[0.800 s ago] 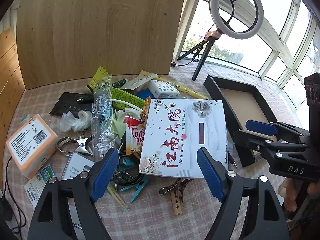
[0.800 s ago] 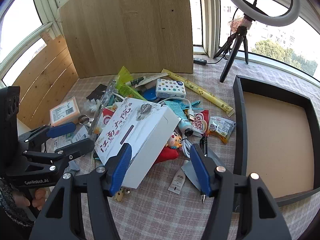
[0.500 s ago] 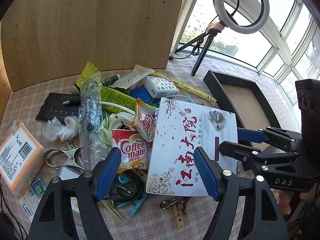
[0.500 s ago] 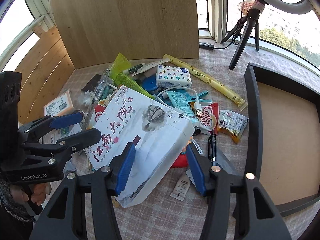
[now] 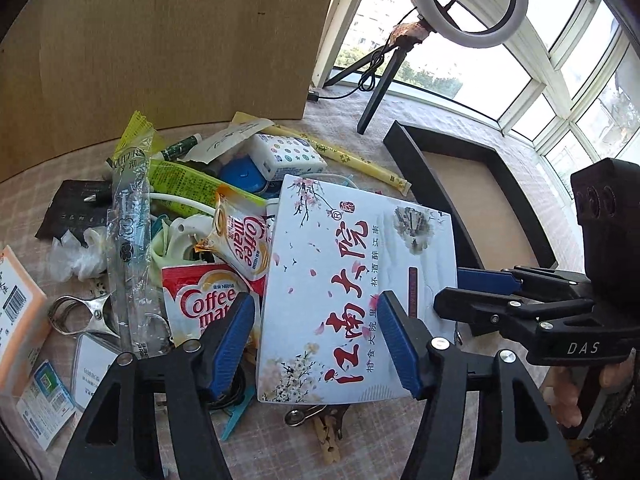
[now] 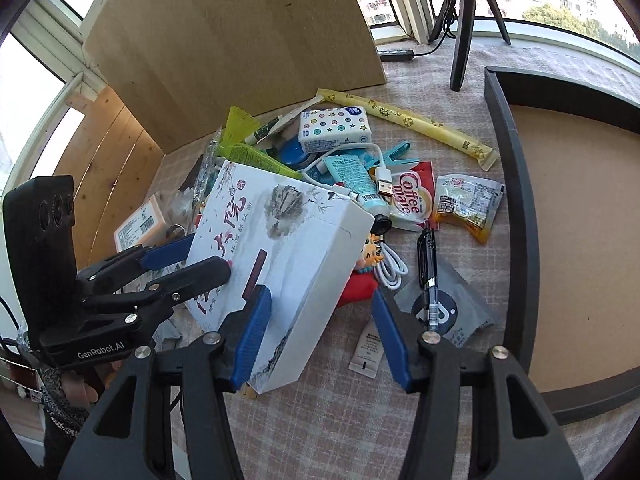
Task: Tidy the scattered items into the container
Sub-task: 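Grasp the white printed box with both grippers and lift it, then carry the white box into the black tray and open both grippers, then grasp the orange-edged tissue pack with both grippers and lift it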
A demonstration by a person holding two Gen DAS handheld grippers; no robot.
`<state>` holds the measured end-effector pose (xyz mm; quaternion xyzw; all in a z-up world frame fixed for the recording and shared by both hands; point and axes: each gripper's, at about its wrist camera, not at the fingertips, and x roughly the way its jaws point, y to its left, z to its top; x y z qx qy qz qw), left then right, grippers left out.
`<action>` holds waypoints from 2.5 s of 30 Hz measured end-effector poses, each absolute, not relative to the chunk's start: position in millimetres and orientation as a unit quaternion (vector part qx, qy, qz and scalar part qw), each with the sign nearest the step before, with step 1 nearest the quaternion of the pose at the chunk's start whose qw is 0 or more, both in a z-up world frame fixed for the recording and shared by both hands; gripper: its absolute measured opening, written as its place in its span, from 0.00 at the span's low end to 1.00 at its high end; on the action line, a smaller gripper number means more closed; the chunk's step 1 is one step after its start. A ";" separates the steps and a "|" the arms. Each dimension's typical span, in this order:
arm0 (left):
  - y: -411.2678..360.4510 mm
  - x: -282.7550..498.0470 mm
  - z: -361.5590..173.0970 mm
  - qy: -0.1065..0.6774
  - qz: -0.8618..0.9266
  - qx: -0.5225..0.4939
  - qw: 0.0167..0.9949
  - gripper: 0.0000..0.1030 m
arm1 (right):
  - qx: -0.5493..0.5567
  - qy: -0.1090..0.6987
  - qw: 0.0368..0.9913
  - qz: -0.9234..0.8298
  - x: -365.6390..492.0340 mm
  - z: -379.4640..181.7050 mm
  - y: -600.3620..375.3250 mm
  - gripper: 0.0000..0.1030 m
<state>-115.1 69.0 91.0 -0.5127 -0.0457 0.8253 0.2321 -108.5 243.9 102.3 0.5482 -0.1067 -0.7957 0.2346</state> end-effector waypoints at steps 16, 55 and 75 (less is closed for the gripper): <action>104.7 -76.6 133.1 -0.056 0.843 -0.484 0.227 0.54 | 0.497 -0.076 0.253 -0.826 -90.7 145.3 271.9 0.39; 364.7 -85.2 162.5 -0.026 0.829 -0.469 0.304 0.55 | 0.438 -0.031 0.080 -0.895 -103.3 178.0 543.4 0.39; -7.0 -53.6 176.7 -0.119 0.894 -0.432 0.027 0.55 | 0.428 0.034 0.311 -0.848 -110.1 184.1 213.8 0.40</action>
